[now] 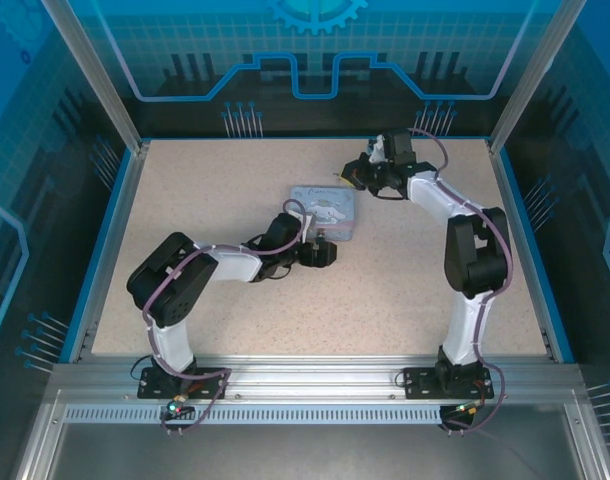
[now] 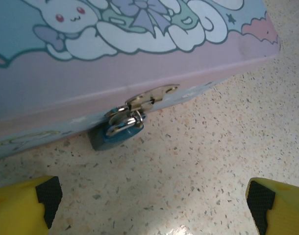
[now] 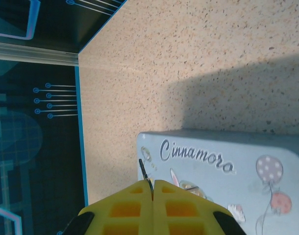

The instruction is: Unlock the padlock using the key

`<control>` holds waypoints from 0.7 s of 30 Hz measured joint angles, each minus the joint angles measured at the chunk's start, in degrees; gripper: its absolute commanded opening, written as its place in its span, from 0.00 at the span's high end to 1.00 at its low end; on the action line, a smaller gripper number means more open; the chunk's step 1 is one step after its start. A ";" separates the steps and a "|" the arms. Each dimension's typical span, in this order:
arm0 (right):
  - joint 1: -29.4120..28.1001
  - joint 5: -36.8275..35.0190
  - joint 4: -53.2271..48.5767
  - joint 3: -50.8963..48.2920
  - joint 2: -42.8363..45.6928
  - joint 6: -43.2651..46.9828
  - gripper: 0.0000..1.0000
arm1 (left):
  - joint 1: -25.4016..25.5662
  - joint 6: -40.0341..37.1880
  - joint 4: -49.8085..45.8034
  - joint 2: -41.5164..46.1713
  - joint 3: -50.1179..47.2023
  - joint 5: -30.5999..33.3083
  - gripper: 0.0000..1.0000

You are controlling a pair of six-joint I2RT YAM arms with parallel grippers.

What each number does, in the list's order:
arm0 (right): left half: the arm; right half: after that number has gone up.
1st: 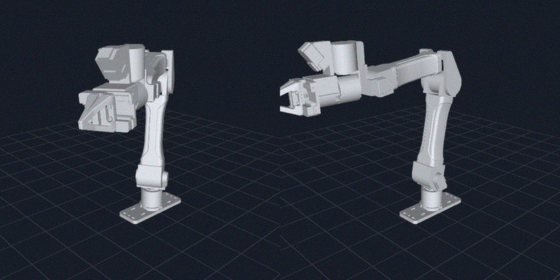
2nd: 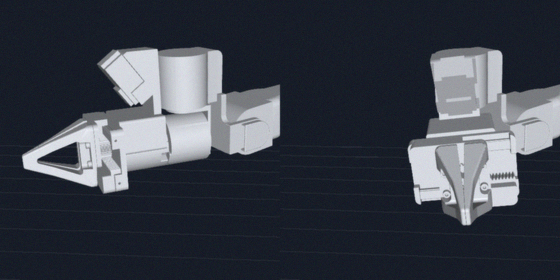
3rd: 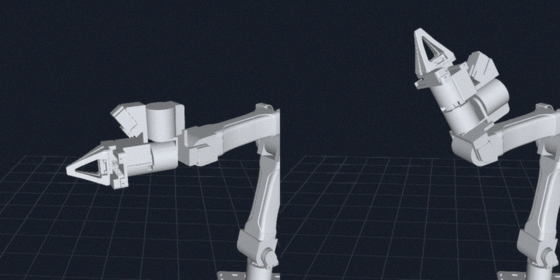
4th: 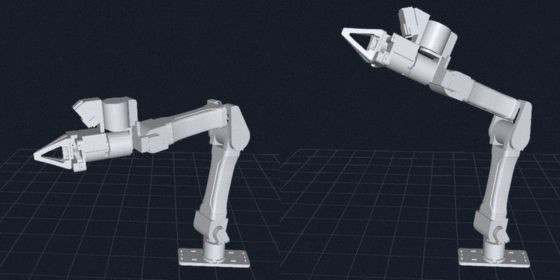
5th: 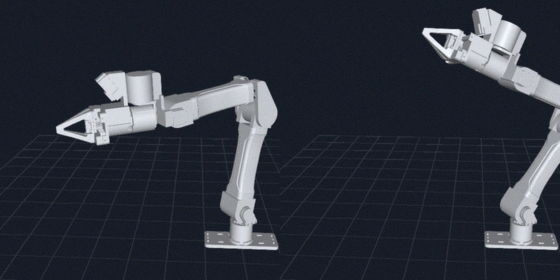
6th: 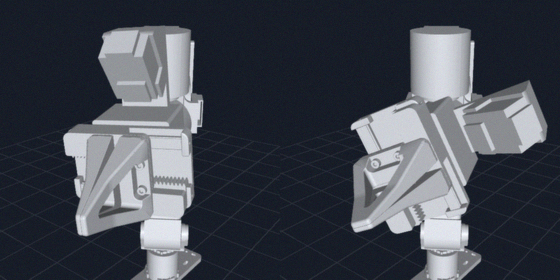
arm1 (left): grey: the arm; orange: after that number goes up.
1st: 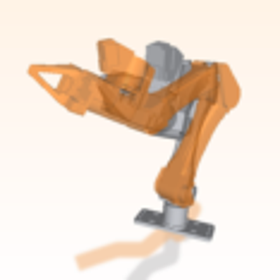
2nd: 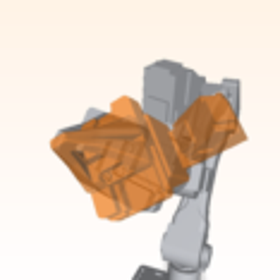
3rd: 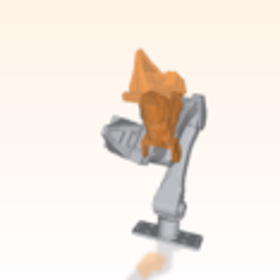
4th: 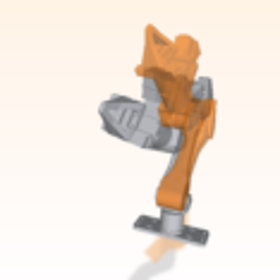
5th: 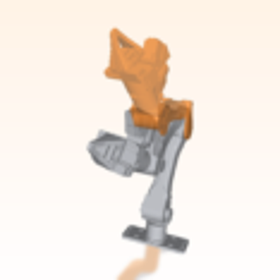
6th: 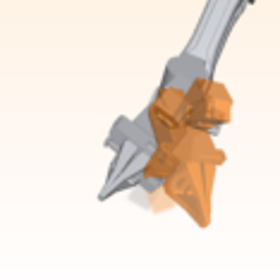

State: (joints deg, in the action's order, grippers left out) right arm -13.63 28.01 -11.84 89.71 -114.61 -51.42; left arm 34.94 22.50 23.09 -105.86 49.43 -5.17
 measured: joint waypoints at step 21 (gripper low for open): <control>-2.54 -1.86 -3.41 10.80 -10.69 -0.07 1.00 | 0.00 -1.09 3.91 -7.45 7.08 -2.14 0.01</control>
State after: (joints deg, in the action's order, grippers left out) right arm -16.16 26.15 -15.25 100.51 -125.29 -51.48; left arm 34.94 21.41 27.00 -113.32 56.51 -7.31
